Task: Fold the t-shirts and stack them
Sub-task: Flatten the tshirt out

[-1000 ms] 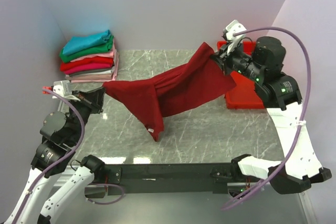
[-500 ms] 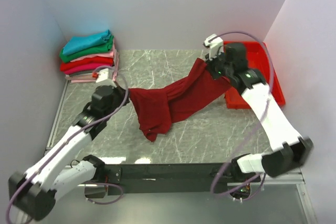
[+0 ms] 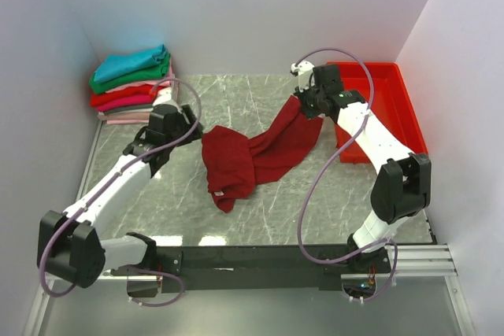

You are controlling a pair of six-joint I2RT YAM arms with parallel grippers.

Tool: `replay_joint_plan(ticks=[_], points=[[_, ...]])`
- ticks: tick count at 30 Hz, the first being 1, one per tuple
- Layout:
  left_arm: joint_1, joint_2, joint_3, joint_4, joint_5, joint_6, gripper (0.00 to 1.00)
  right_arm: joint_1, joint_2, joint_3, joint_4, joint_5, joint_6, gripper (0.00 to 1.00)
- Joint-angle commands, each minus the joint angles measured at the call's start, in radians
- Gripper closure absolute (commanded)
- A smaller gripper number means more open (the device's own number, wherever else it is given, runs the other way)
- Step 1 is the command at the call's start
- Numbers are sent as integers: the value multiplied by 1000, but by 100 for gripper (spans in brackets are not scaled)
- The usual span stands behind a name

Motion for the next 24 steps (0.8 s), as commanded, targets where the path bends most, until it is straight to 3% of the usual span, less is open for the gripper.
replay_joint_plan(ticks=[1,4,9,13,24], points=[[-97,-72,45,-15,217,123,34,-10,-33,31,52,-18,9,100],[-194,-129,-6,-15,376,191,34,-16,-33,9,54,-41,16,100],[-366,-103,-40,-50,387,289,35,-30,-16,3,48,-66,22,100],[-521,-14,-26,-55,237,312,33,-45,-6,4,37,-91,29,100],[-633,215,6,-81,-8,274,36,-81,10,6,25,-156,43,100]])
